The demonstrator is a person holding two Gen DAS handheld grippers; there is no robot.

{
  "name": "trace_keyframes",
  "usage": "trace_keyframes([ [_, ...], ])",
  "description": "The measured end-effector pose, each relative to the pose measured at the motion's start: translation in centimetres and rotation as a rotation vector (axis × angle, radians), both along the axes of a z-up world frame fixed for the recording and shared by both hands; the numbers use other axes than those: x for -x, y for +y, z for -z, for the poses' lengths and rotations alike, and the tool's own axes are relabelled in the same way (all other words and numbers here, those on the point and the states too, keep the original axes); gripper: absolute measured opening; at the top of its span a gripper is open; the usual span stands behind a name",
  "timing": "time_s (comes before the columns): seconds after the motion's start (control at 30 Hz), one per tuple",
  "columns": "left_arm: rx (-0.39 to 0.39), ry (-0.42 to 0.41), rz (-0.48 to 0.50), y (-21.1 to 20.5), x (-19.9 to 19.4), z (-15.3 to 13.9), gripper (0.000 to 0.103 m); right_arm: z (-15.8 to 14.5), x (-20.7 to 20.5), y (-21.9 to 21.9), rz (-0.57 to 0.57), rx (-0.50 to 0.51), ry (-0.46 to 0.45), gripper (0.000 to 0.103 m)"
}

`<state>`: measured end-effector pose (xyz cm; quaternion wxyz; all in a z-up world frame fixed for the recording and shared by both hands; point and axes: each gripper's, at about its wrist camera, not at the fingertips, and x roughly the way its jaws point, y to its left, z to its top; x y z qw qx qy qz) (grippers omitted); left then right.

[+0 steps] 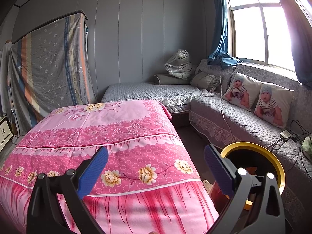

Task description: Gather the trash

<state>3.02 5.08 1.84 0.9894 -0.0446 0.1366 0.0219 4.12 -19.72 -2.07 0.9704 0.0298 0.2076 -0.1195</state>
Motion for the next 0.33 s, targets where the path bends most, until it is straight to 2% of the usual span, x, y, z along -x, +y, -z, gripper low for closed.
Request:
trace_keyframes([
  [0.33,0.008,0.028,-0.018,0.07,-0.55,0.18,0.095,0.07,-0.06,-0.07,0.002,-0.004,0.005,0.095],
])
